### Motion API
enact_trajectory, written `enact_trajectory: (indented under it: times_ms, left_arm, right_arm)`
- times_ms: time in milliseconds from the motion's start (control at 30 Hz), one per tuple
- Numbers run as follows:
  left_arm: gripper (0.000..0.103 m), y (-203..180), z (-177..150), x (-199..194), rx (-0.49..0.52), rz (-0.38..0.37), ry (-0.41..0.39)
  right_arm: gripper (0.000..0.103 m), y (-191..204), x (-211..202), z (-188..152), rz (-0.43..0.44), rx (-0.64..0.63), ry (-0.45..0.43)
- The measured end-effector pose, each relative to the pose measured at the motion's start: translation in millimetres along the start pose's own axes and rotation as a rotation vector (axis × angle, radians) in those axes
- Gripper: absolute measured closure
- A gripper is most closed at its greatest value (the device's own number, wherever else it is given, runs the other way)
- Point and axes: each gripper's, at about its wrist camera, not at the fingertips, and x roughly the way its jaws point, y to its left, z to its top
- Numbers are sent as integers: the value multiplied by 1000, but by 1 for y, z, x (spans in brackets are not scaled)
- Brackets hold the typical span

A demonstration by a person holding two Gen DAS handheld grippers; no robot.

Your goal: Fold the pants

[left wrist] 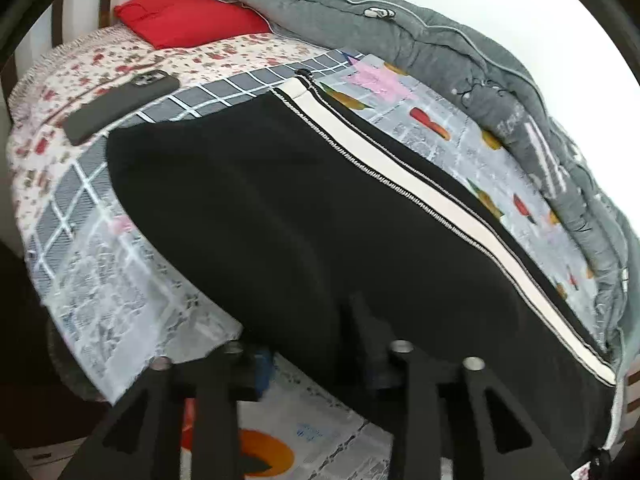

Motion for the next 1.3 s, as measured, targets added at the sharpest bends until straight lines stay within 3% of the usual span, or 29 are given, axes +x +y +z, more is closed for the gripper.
enact_trajectory:
  times_ms: [100, 167, 267, 400, 533, 600, 633, 667, 733, 800, 867, 933, 1000, 1300]
  left_arm:
    - [54, -8, -6, -10, 12, 20, -18]
    - [50, -13, -12, -20, 20, 33, -51]
    - [46, -14, -21, -36, 1, 31, -94]
    - [46, -19, -30, -62, 12, 49, -155]
    - [43, -32, -30, -80, 34, 64, -197]
    - [43, -39, -29, -87, 40, 49, -213]
    - [43, -43, -29, -89, 47, 43, -217]
    - [43, -49, -29, -91, 64, 39, -224]
    - [43, -58, -31, -93, 86, 40, -236]
    - [43, -64, -32, -93, 96, 27, -246]
    - [42, -73, -34, -87, 105, 8, -229]
    - [42, -81, -37, -84, 114, -3, -219]
    - [42, -89, -41, -83, 129, -15, -222]
    - [43, -106, -44, -96, 206, -104, -234]
  right_arm:
    - [50, -20, -15, 2, -15, 29, -67]
    - [48, -32, -20, 8, -36, 53, -107]
    - [43, -49, -14, 25, 28, 114, -109]
    - [27, -64, 11, 51, 89, 217, -99]
    - [28, -73, 51, 67, 143, 354, -31]
    - [55, -68, 51, 76, 76, 329, -58]
    - [56, -62, 46, 84, 56, 269, -80]
    - [59, -57, 33, 91, 89, 192, -127]
    - [60, -60, 12, 94, 113, 144, -199]
    - [57, -64, 7, 91, 29, 115, -216]
    - [50, -72, 22, 87, -53, 106, -158]
    - [49, -81, 35, 80, -71, 113, -60]
    - [49, -87, 21, 66, -48, 128, -82]
    - [46, -49, -65, 17, -200, -54, -157]
